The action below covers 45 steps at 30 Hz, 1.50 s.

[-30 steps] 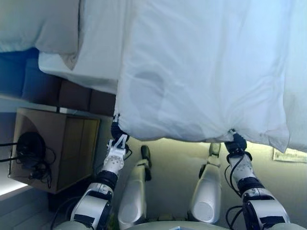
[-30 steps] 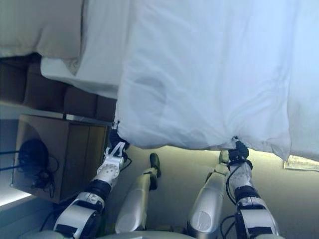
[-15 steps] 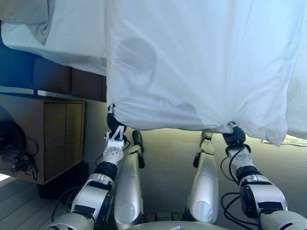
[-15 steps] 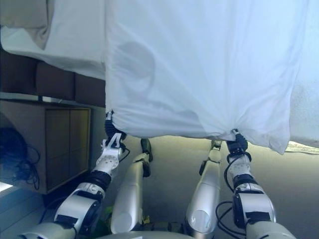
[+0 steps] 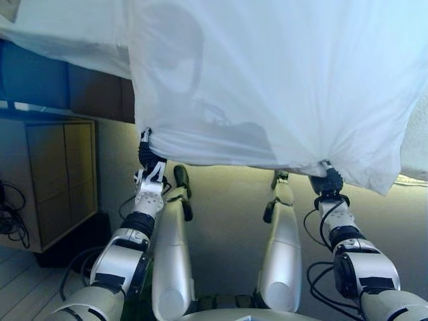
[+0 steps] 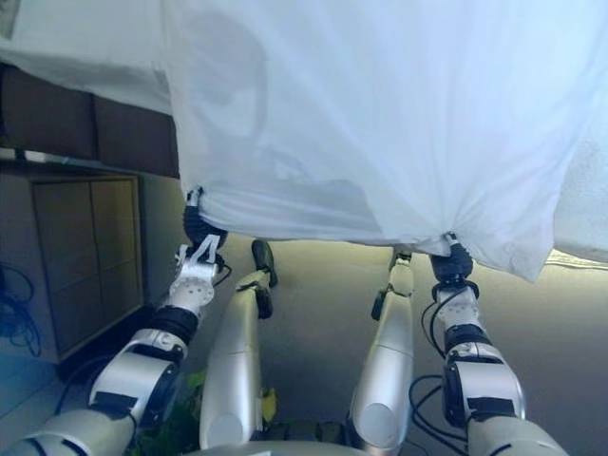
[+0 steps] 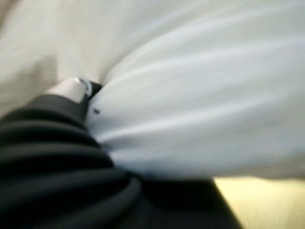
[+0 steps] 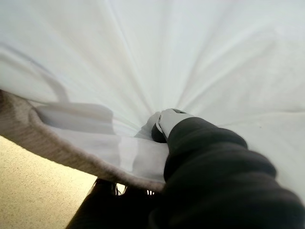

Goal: Make the bed neatly

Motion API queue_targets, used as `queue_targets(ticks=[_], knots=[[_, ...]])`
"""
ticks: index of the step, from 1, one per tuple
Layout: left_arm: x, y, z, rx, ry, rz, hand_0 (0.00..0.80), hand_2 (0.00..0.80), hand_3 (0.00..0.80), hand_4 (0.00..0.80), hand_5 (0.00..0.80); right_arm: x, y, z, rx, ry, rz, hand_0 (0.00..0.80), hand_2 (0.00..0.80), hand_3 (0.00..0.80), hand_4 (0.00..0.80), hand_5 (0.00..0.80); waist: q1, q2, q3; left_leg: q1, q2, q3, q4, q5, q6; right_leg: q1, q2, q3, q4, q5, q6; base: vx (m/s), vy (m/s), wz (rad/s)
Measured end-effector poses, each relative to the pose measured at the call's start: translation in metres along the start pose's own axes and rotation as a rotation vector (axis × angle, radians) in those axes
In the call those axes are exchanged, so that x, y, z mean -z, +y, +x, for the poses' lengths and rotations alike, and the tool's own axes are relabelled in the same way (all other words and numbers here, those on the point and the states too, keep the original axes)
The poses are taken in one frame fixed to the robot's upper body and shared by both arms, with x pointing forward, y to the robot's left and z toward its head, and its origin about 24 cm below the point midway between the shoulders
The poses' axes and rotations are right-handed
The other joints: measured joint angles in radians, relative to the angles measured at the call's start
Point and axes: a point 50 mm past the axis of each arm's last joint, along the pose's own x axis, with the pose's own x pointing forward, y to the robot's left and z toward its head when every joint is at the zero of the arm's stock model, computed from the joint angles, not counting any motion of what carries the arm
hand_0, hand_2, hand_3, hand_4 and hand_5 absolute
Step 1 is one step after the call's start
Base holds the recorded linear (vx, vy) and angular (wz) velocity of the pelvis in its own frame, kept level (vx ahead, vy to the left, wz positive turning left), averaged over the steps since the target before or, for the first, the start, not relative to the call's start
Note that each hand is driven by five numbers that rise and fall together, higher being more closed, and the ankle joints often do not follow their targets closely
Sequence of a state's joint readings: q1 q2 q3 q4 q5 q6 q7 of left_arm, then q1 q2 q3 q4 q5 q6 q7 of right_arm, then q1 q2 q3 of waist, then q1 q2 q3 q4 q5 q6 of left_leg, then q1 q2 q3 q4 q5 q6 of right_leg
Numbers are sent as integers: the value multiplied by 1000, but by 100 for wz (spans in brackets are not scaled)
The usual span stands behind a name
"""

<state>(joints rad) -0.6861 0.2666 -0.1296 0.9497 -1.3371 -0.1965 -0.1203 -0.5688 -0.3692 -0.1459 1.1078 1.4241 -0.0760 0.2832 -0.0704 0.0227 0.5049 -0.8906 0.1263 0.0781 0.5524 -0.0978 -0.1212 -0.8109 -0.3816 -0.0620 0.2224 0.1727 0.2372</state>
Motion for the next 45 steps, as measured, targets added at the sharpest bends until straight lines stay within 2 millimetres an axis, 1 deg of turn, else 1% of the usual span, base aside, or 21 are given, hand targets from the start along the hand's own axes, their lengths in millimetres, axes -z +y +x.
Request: queue_targets(ticks=[1,2,3,4,6,7,9,13,15,18,19,21,23,25,28,30,31,34,37,42,45], knots=[[-3,1,1,-14,10,25,800,800,800,800,800,1,0,0,2,12,4,800,800,800,800,800,-1,-2,-1,0,2,1,2,-3,-1,0,1,1,0,0,0,15,19,-7],[-7,3,3,-24,24,42,800,800,800,800,800,1,0,0,1,35,8,107,107,107,107,107,-3,-3,-2,0,7,2,2,-5,-2,0,5,0,-1,0,0,15,-6,-7],[-8,4,3,-28,34,42,414,414,414,414,414,1,0,0,5,44,9,0,0,0,0,0,-2,-3,-2,1,10,2,2,-5,-3,0,7,0,-1,0,1,10,-19,-8],[-9,6,3,-38,47,39,0,0,0,0,0,1,-3,0,22,57,10,0,0,0,0,0,0,-4,-2,3,13,3,0,-6,-4,0,10,0,-1,1,2,6,-39,-8],[-10,21,1,-99,78,25,0,0,0,0,0,-1,-14,-3,93,87,6,0,0,0,0,0,-2,-4,-2,12,18,5,-2,-6,-5,2,14,2,0,0,1,2,-62,-9],[-10,24,0,-114,84,26,0,0,0,0,0,-2,-19,-5,124,90,3,0,0,0,0,0,-1,-4,-2,14,19,5,-4,-6,-5,3,15,3,0,0,1,10,-92,-6],[-13,35,-3,-170,79,21,0,0,0,0,0,-9,-39,-12,266,84,-8,0,0,0,0,0,2,-6,-1,25,21,6,-11,-5,-7,10,15,3,0,0,1,20,-100,-2],[-24,61,-12,-323,64,36,0,0,0,0,0,-33,-78,-35,527,36,-2,0,0,0,0,0,8,-8,0,74,21,5,-32,1,-8,57,15,-4,-6,-3,-5,10,-22,1],[-30,73,-18,-393,66,43,0,0,0,0,0,-45,-89,-43,605,11,6,0,0,0,0,0,6,-8,0,101,18,6,-47,3,-8,83,14,-5,-22,-1,-7,0,0,0],[-42,93,-28,-517,59,79,0,0,0,0,0,-54,-98,-52,696,-9,44,0,0,0,0,0,8,-5,0,139,15,5,-71,11,-8,120,13,-15,-40,3,-10,10,7,2],[-45,98,-31,-540,56,84,0,0,0,0,0,-56,-100,-54,717,-16,71,0,0,0,0,0,12,-1,2,151,15,5,-77,18,-12,134,12,-20,-45,4,-11,35,25,7],[-49,105,-36,-559,47,66,0,0,0,0,0,-60,-100,-55,728,-27,119,0,0,0,0,0,22,10,5,174,11,5,-90,23,-12,156,8,-27,-54,5,-11,34,14,6],[-49,106,-37,-525,27,-8,0,0,0,0,0,-62,-99,-53,705,-35,128,0,0,0,0,0,36,23,8,202,8,6,-103,27,-12,184,5,-32,-59,5,-11,10,-31,6],[-46,100,-36,-423,7,-65,0,0,0,0,0,-63,-92,-48,642,-48,127,0,0,0,0,0,46,42,7,226,4,5,-124,35,-10,209,-4,-41,-69,6,-10,-2,-98,13],[-30,67,-31,-153,-34,-184,0,0,0,0,0,-63,-76,-36,515,-90,103,0,0,0,0,0,71,71,7,255,-8,1,-158,51,-14,241,-8,-57,-84,6,-9,-4,-95,10],[-25,48,-32,10,-61,-260,0,0,0,0,0,-62,-59,-26,411,-122,98,0,0,0,0,0,88,75,7,268,-8,0,-173,59,-16,248,-6,-60,-85,6,-9,1,-81,6],[-21,40,-36,103,-76,-303,0,0,0,0,0,-59,-52,-22,370,-141,93,0,0,0,0,0,87,75,7,274,-9,-1,-177,61,-16,254,-7,-63,-85,6,-9,-23,-69,3],[-6,18,-39,291,-89,-397,0,0,0,0,0,-54,-38,-15,301,-172,83,0,0,0,0,0,92,75,7,278,-10,-5,-177,62,-15,263,-8,-68,-85,6,-10,-20,-56,5],[6,6,-39,381,-74,-473,0,0,0,0,0,-49,-38,-15,306,-171,74,0,0,0,0,0,89,75,7,274,-10,-13,-174,63,-15,267,-7,-78,-85,5,-11,7,-3,6],[16,-14,-34,514,-43,-659,0,0,0,0,0,-48,-47,-18,347,-175,75,0,0,0,0,0,85,66,7,218,-10,-27,-157,61,-12,228,-4,-87,-84,8,-14,13,6,5],[22,-31,-31,607,-30,-718,0,0,0,0,0,-38,-47,-18,330,-156,88,0,0,0,0,0,81,36,9,148,-5,-33,-125,62,-15,171,3,-85,-81,16,-16,-3,31,-1]])
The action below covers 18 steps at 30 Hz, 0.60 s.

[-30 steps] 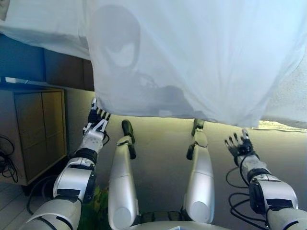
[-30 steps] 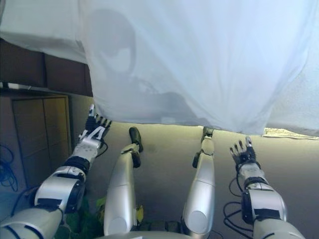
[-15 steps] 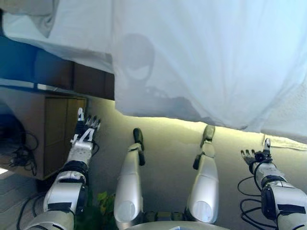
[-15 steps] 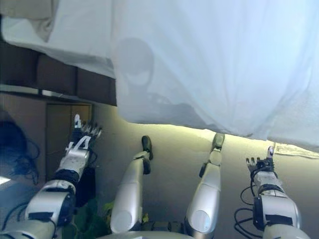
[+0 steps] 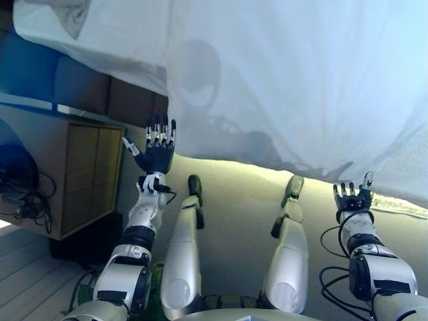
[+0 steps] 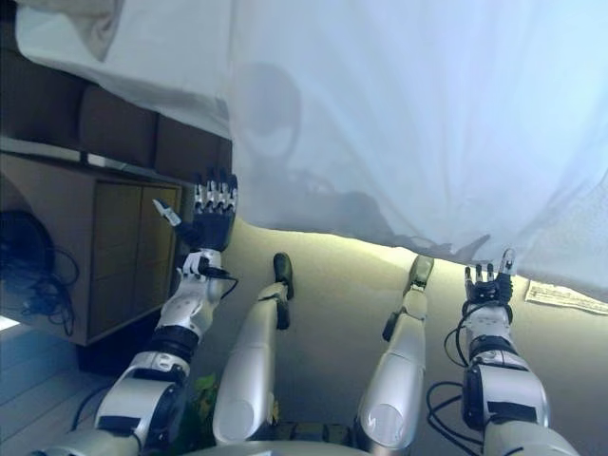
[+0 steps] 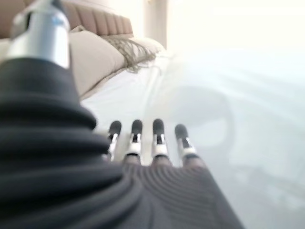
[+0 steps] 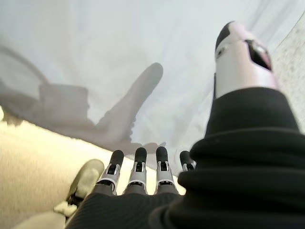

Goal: Make the bed neatly

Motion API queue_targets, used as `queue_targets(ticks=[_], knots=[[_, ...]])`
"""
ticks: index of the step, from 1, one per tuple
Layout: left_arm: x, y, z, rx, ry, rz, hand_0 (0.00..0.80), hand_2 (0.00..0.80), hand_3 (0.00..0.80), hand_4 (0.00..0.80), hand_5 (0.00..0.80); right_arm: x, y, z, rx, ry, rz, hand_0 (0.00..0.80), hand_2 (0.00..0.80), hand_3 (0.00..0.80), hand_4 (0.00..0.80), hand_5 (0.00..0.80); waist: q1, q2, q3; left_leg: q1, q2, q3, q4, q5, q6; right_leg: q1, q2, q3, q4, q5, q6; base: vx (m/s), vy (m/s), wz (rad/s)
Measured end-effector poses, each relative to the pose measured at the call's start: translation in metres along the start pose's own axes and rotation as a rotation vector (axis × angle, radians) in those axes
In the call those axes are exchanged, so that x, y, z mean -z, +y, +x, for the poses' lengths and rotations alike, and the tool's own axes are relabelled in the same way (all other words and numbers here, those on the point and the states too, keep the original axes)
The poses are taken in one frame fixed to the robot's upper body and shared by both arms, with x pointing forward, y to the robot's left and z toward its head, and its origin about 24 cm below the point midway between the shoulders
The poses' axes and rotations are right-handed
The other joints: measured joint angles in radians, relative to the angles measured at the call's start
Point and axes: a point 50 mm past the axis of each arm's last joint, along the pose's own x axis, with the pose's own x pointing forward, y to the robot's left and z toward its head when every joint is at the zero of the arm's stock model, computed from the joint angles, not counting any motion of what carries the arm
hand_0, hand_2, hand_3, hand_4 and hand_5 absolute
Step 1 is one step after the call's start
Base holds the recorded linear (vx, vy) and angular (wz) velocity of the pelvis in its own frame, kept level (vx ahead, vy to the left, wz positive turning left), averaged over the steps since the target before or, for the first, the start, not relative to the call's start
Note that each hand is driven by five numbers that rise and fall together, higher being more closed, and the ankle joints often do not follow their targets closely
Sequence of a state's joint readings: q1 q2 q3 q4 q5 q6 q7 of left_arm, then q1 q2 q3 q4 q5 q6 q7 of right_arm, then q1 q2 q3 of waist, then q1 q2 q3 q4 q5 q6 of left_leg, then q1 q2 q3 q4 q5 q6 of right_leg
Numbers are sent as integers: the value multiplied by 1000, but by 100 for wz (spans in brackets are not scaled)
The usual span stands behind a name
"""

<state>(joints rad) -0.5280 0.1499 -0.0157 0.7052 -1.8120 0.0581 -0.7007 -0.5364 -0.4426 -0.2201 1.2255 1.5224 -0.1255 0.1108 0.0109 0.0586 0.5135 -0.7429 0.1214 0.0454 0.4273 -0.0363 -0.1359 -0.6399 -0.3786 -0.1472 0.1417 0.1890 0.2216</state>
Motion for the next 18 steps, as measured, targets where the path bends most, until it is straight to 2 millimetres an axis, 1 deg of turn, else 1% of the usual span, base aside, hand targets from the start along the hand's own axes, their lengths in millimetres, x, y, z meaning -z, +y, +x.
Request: queue_targets(ticks=[2,4,7,8,10,12,13,14,15,17,18], knots=[[10,1,3,20,31,-26,0,0,0,0,0,5,0,-1,-19,10,7,0,0,0,0,0,-1,-23,2,-37,5,-4,29,-10,1,-23,5,1,4,7,-1,28,39,-4],[15,1,5,43,52,-34,0,0,0,0,0,9,2,-1,-47,15,14,0,0,0,0,0,-2,-47,0,-78,14,-9,71,-29,3,-50,12,2,17,6,-3,21,58,-9],[13,-3,9,102,50,-41,0,0,0,0,0,10,15,1,-112,14,23,0,0,0,0,0,-23,-74,-1,-161,17,-22,140,-51,12,-106,14,6,42,6,-3,1,86,-3],[12,-5,11,123,50,-36,0,0,0,0,0,11,19,1,-134,14,26,0,0,0,0,0,-25,-84,0,-188,17,-22,166,-59,16,-130,13,14,52,6,-3,-2,85,-8],[10,-10,15,166,53,-26,0,0,0,0,0,12,25,1,-171,13,31,0,0,0,0,0,-28,-93,0,-251,17,-23,223,-81,32,-176,13,27,69,8,-6,36,83,-12],[8,-14,19,191,54,-9,0,0,0,0,0,16,30,0,-194,18,37,0,0,0,0,0,-28,-97,0,-305,17,-23,264,-99,46,-214,12,37,70,15,-16,79,74,-13],[7,-15,22,195,57,13,0,0,0,0,0,18,32,0,-209,24,40,0,0,0,0,0,-30,-102,-1,-332,17,-19,288,-102,48,-234,13,45,70,22,-25,11,83,-14],[3,-16,23,188,53,34,0,0,0,0,0,22,34,0,-223,35,32,0,0,0,0,0,-35,-106,-1,-353,17,-19,302,-113,58,-245,14,47,61,24,-27,0,76,-11],[-3,-18,27,169,44,66,0,0,0,0,0,27,39,-1,-239,52,22,0,0,0,0,0,-50,-110,0,-370,15,-19,314,-120,66,-245,14,45,42,18,-24,3,76,-13],[-17,-14,32,17,32,157,0,0,0,0,0,31,42,-2,-260,63,18,0,0,0,0,0,-57,-119,-2,-391,20,-5,325,-124,78,-256,15,55,27,13,-22,13,55,-12],[-25,-16,40,-59,25,219,0,0,0,0,0,31,45,-2,-270,65,17,0,0,0,0,0,-57,-126,-3,-405,22,2,330,-128,82,-277,20,60,48,12,-22,17,37,-10]])
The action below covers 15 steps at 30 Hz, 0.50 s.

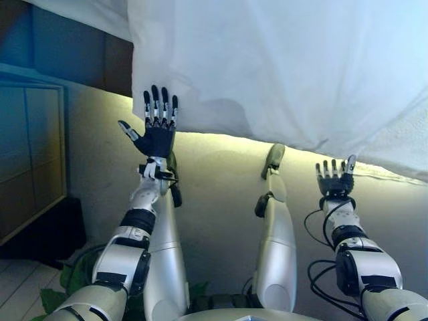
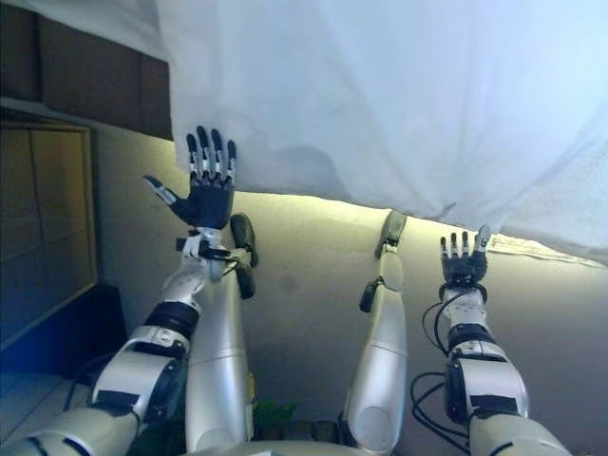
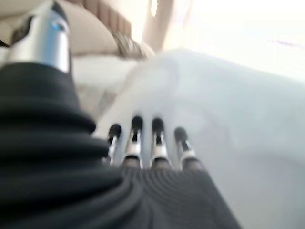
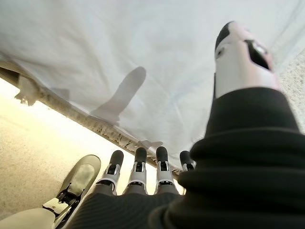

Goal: Make the bed neatly

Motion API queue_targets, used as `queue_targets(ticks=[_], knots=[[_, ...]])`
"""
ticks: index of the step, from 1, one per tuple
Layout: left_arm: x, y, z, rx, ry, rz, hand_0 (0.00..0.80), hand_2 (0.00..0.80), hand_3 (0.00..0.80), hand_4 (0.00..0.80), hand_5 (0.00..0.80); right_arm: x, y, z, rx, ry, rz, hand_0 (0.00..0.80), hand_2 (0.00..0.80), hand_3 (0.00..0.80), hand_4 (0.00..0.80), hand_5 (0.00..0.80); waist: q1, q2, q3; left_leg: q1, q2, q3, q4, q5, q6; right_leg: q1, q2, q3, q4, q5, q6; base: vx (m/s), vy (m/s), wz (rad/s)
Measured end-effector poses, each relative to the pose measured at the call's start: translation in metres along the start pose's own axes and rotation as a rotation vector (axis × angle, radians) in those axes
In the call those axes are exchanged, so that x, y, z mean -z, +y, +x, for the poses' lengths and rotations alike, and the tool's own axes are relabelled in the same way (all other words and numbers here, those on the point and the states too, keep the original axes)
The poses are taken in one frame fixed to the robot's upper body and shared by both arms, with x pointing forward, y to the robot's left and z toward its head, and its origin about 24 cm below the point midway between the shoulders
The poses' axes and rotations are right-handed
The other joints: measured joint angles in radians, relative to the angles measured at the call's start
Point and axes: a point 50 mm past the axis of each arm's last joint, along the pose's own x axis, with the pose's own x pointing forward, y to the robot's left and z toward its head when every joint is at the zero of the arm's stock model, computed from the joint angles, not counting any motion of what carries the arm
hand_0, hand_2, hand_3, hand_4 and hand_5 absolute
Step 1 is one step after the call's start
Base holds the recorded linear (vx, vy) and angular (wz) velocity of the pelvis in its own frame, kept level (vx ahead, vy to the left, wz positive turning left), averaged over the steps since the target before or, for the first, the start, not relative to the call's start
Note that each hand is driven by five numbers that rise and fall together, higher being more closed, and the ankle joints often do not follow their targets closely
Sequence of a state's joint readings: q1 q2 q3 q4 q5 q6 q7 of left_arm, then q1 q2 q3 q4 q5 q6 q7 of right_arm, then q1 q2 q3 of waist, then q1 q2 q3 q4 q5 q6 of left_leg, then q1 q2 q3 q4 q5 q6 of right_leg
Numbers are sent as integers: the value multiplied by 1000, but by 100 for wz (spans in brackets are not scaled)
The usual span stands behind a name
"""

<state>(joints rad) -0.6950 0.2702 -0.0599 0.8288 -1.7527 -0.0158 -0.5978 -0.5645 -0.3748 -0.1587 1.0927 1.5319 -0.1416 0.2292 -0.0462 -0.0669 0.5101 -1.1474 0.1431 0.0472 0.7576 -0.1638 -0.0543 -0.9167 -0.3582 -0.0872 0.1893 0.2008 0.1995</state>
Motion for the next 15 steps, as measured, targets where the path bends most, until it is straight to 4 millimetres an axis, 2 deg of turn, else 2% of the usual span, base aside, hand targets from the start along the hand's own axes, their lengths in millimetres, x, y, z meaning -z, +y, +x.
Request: queue_targets(ticks=[3,5,8,12,15], knots=[[-43,1,9,-216,-61,163,0,0,0,0,0,3,13,3,-45,11,0,0,0,0,0,0,-20,-19,2,-24,7,-1,7,-4,-5,-17,6,-2,-14,4,1,14,35,-9],[-67,2,5,-303,-92,230,0,0,0,0,0,-2,17,4,-50,-1,7,0,0,0,0,0,-30,-23,0,-25,11,4,9,-8,-12,-21,8,2,-15,16,-11,11,35,-8],[-87,1,1,-380,-99,329,0,0,0,0,0,-8,22,5,-61,-7,6,0,0,0,0,0,-26,-25,0,-22,25,8,18,-19,-22,-32,14,-9,-2,34,-5,-44,14,-16],[-100,9,-7,-487,-97,397,0,0,0,0,0,-11,32,7,-98,-8,-3,0,0,0,0,0,-21,-25,0,-4,33,11,9,-19,-26,-34,17,-12,9,38,3,20,5,-9],[-110,20,-19,-623,-105,454,0,0,0,0,0,-14,30,7,-91,-3,-24,0,0,0,0,0,-19,-25,0,15,35,9,-3,-18,-30,-29,15,-18,23,28,-4,11,-16,-3]])
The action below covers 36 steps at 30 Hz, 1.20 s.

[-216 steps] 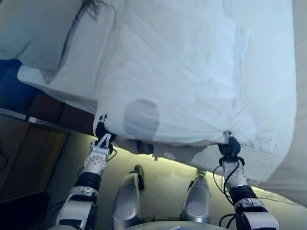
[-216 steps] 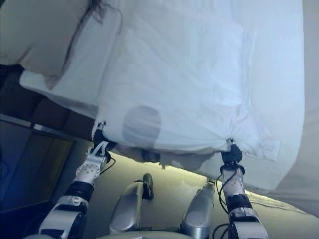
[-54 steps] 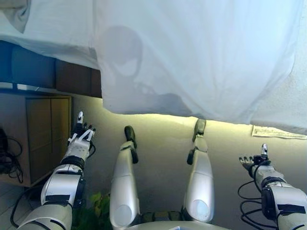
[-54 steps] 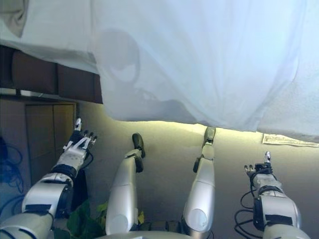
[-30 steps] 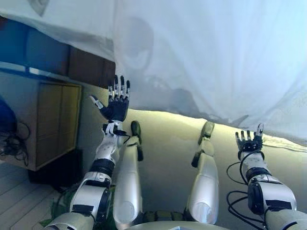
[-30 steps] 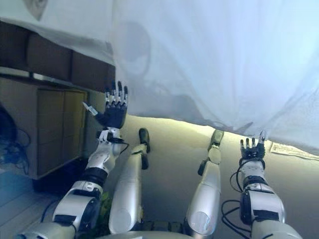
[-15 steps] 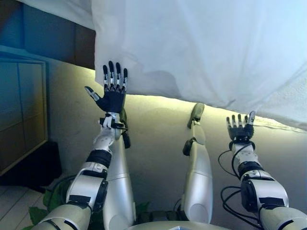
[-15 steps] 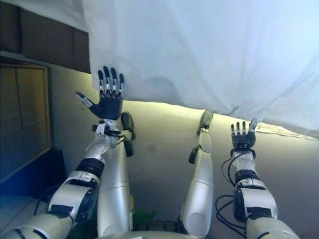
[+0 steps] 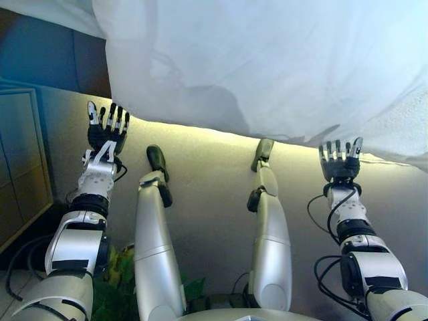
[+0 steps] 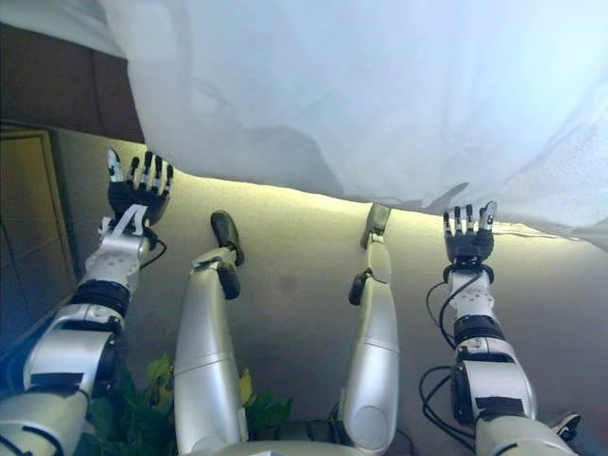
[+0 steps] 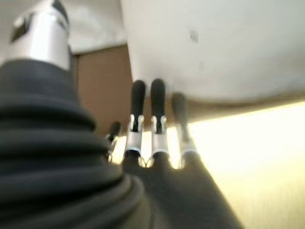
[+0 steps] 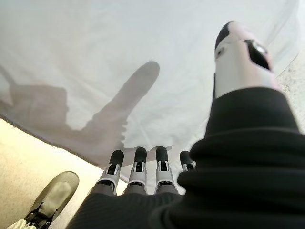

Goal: Make the bed neatly

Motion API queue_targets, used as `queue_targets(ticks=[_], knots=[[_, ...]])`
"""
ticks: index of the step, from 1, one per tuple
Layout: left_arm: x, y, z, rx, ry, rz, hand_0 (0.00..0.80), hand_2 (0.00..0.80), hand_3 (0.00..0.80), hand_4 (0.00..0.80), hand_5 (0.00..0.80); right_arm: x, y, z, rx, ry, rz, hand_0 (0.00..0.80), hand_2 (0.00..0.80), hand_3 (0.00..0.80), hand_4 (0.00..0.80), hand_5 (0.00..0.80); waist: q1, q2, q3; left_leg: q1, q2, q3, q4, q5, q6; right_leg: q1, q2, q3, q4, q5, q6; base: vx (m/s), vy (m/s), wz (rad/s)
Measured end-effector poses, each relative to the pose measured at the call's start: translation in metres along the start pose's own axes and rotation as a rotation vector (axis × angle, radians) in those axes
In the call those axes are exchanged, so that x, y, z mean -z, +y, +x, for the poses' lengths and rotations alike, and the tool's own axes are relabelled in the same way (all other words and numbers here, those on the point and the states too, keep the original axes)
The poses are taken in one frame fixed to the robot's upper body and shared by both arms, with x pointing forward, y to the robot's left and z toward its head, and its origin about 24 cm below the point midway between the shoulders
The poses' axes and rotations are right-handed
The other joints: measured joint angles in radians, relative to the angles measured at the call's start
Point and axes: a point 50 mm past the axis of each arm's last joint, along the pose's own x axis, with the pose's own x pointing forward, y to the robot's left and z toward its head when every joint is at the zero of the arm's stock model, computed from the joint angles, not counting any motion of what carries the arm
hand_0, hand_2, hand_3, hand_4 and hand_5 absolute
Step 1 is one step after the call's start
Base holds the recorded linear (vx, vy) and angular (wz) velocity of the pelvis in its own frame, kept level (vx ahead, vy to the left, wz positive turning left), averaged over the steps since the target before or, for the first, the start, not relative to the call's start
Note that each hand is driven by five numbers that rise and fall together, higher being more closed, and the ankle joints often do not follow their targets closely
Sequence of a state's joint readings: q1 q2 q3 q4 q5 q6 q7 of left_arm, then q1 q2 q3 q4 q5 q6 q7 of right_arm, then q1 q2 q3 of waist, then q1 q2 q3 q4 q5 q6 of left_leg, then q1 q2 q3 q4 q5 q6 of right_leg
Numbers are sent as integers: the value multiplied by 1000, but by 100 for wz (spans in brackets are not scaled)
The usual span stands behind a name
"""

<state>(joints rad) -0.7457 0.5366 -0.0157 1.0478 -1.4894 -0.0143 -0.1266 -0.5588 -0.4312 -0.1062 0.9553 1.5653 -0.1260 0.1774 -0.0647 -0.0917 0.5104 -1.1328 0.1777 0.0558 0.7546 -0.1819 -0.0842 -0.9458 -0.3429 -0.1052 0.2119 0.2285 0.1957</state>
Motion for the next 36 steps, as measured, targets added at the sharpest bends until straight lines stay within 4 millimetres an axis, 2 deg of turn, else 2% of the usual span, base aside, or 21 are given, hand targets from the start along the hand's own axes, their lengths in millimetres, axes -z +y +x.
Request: queue_targets(ticks=[3,6,14,20,29,32,36], knots=[[-15,18,-3,-118,-26,58,0,0,0,0,0,-4,-2,0,12,-6,5,0,0,0,0,0,1,1,0,7,0,-3,-11,9,2,-1,0,-3,10,-6,1,-20,-31,4],[-25,25,-5,-174,-56,79,0,0,0,0,0,-8,-10,-2,38,-13,4,0,0,0,0,0,6,4,1,10,1,-8,-30,28,-7,-1,3,-12,13,-5,0,-3,-43,7],[-36,28,-8,-202,-135,73,0,0,0,0,0,-10,-28,-11,65,-8,1,0,0,0,0,0,26,12,6,100,-7,-8,-121,73,-29,56,-6,-34,14,-17,6,-23,-67,10],[-41,46,-21,-219,-198,71,0,0,0,0,0,-6,-44,-21,100,3,16,0,0,0,0,0,41,20,7,254,-17,-22,-226,110,-48,191,-11,-74,2,-47,1,-9,-124,17],[-6,55,-47,-55,-178,58,0,0,0,0,0,-1,-65,-41,150,-14,-66,0,0,0,0,0,91,38,7,507,-26,-36,-387,165,-69,422,-12,-135,-46,-75,-6,32,-135,14],[8,54,-58,15,-186,18,0,0,0,0,0,-4,-78,-53,170,-32,-61,0,0,0,0,0,113,46,6,596,-28,-38,-438,177,-74,513,-8,-155,-81,-75,-5,31,-123,9],[17,63,-70,40,-191,-12,0,0,0,0,0,-7,-93,-67,184,-36,-84,0,0,0,0,0,135,50,4,688,-27,-37,-496,190,-81,603,-2,-173,-123,-74,-2,52,-113,6]])
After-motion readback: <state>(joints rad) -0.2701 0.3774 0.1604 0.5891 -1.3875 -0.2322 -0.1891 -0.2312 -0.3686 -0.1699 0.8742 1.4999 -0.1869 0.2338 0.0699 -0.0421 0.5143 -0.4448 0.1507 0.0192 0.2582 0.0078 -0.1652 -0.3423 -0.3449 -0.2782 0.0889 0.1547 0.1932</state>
